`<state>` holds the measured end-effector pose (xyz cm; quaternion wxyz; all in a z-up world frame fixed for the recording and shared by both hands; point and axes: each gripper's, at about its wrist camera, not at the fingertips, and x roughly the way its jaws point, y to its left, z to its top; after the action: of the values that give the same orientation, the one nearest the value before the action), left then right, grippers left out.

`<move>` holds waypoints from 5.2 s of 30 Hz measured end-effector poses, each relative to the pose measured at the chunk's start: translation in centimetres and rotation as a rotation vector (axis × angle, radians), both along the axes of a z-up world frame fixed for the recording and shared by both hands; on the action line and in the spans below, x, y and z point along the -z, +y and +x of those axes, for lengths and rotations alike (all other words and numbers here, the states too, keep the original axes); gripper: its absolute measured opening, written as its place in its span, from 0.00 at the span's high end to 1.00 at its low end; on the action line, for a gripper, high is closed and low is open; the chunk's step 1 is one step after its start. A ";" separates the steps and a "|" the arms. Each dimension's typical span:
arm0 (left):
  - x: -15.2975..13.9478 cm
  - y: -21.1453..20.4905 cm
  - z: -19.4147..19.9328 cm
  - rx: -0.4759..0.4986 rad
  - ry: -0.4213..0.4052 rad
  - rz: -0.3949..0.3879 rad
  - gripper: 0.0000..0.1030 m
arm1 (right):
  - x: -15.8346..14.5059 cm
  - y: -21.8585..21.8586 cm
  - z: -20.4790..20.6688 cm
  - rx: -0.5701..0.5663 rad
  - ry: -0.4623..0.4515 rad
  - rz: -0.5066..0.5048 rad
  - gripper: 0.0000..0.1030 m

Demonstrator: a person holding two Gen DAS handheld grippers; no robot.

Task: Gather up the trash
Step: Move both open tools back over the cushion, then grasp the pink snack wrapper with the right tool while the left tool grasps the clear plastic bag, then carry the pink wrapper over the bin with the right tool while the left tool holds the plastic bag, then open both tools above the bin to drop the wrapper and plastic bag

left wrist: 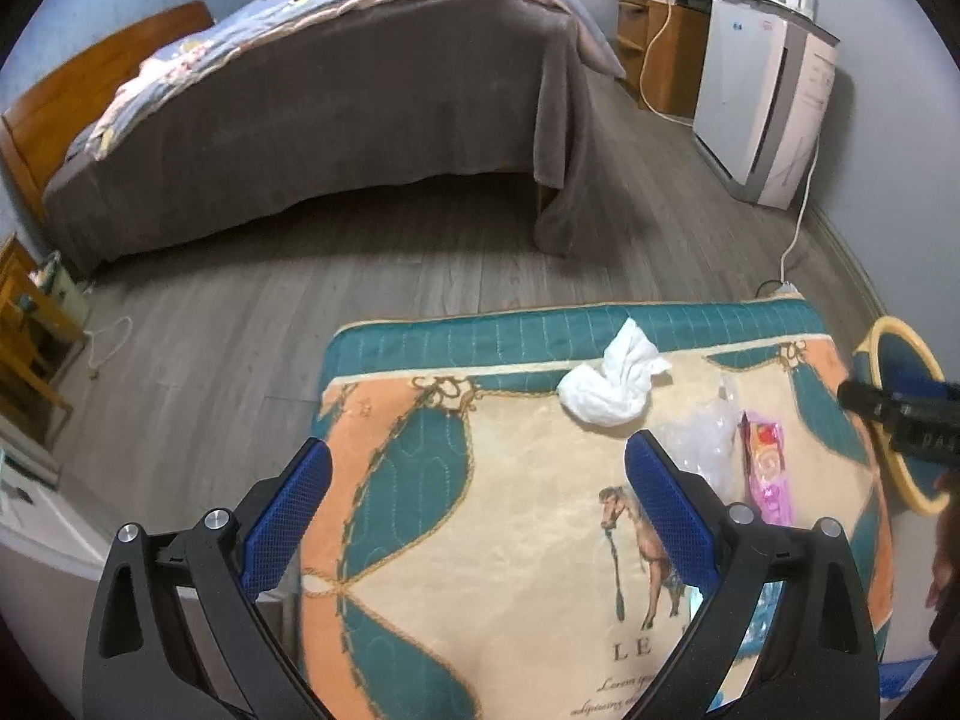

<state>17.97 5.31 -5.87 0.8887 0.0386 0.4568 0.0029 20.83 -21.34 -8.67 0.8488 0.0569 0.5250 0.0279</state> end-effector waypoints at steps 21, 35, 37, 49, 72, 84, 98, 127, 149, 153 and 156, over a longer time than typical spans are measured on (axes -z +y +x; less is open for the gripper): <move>4.7 -6.1 4.6 0.182 0.139 -0.051 0.07 | 8.0 0.8 2.6 -0.109 0.303 0.188 0.90; 11.6 -13.3 2.9 0.372 0.288 0.053 0.25 | 2.9 -1.3 1.8 -0.107 0.141 -0.031 0.91; 12.3 -13.5 2.8 0.372 0.304 0.075 0.39 | 2.6 -1.5 2.2 -0.103 0.133 -0.021 0.91; 7.0 -13.5 2.0 0.332 0.154 -0.015 0.75 | 0.0 -4.0 1.0 -0.053 0.073 0.031 0.91; 2.4 -15.6 -1.5 0.343 0.029 -0.030 0.75 | -2.6 -7.3 -2.7 0.011 -0.001 0.061 0.91; 0.9 -18.9 -3.2 0.407 -0.021 -0.011 0.75 | -3.5 -12.0 -3.8 0.090 -0.042 0.083 0.91; 0.8 -23.7 -3.7 0.481 -0.031 -0.057 0.75 | -3.2 -18.5 -4.9 0.220 -0.056 0.089 0.91; 2.4 -37.7 -5.0 0.687 0.001 -0.090 0.75 | -0.7 -29.0 -8.4 0.586 -0.022 0.047 0.91; -0.1 -34.5 -4.8 0.646 -0.084 -0.064 0.12 | -2.1 -28.0 -8.5 0.591 -0.081 0.031 0.19; -1.6 -31.1 -4.6 0.592 -0.100 -0.041 0.10 | -2.7 -26.2 -7.7 0.535 -0.094 0.021 0.14; -2.9 -27.5 -3.8 0.523 -0.107 -0.038 0.09 | -3.5 -24.5 -7.1 0.487 -0.112 0.010 0.12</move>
<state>14.17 -22.17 -2.96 0.8828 0.1384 0.3836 -0.2332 13.72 -45.84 -5.13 0.8579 0.1843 0.4477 -0.1719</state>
